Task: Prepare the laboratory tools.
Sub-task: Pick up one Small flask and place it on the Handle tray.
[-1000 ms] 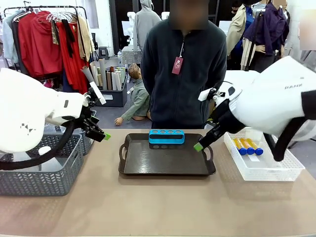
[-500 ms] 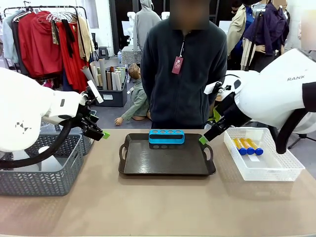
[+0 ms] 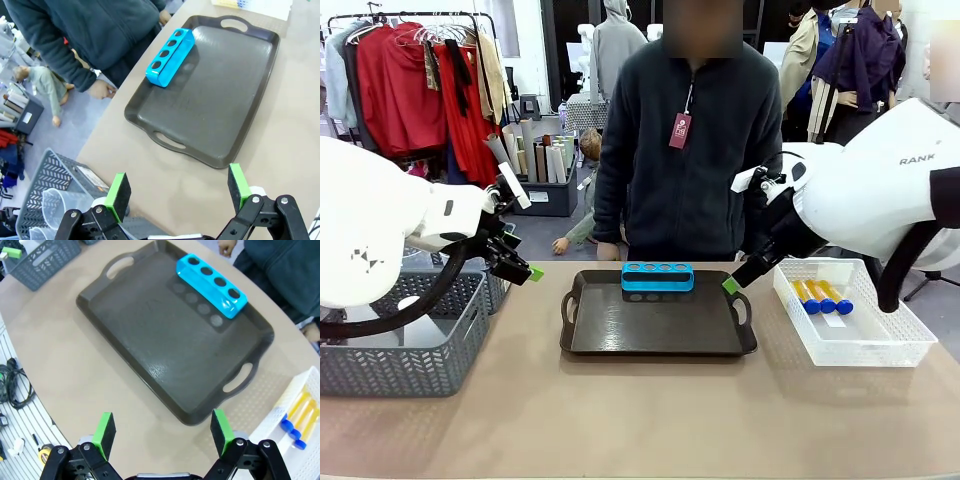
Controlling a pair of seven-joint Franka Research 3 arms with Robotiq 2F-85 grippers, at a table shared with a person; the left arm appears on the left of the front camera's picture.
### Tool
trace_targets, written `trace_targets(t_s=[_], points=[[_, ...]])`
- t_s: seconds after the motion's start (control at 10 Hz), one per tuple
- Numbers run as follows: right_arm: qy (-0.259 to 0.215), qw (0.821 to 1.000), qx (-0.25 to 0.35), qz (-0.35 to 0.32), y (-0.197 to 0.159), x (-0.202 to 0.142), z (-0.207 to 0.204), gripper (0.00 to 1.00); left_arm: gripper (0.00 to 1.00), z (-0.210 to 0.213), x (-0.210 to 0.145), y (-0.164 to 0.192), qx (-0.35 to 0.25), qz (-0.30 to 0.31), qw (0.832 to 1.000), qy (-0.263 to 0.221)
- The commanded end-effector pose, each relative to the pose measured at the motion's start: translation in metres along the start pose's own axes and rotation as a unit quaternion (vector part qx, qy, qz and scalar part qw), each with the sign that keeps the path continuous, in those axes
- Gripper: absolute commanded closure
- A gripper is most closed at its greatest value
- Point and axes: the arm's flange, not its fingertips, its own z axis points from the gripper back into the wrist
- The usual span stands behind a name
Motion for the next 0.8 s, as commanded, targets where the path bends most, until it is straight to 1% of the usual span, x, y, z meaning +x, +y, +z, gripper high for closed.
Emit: trace_targets(t_s=[0.0,0.1,0.2,0.3,0.4,0.5,0.7], points=[[-0.007,1.0,0.01,-0.006,0.0,0.0,0.0,0.0,0.0,0.0,-0.001,0.0,0.002,0.002,1.0,0.002],[0.0,1.0,0.0,0.0,0.0,0.0,0.0,0.0,0.0,0.0,0.0,0.0,0.0,0.0,1.0,0.0],[0.019,0.999,0.023,0.011,0.003,0.004,0.0,0.0,0.0,0.004,0.009,-0.002,-0.06,0.001,0.998,0.012],[0.02,0.999,0.037,0.017,0.005,0.009,0.002,0.0,0.0,0.011,0.016,-0.001,-0.094,0.0,0.995,0.029],[0.027,0.998,0.052,0.021,0.006,0.014,0.006,0.0,0.0,0.021,0.025,0.002,-0.127,0.004,0.991,0.034],[0.02,0.997,0.072,0.028,0.005,0.021,0.013,0.0,0.0,0.034,0.034,0.006,-0.172,0.025,0.984,0.037],[-0.003,0.996,0.085,0.029,0.002,0.031,0.032,0.0,0.0,0.055,0.047,0.012,-0.187,0.02,0.982,0.034]])
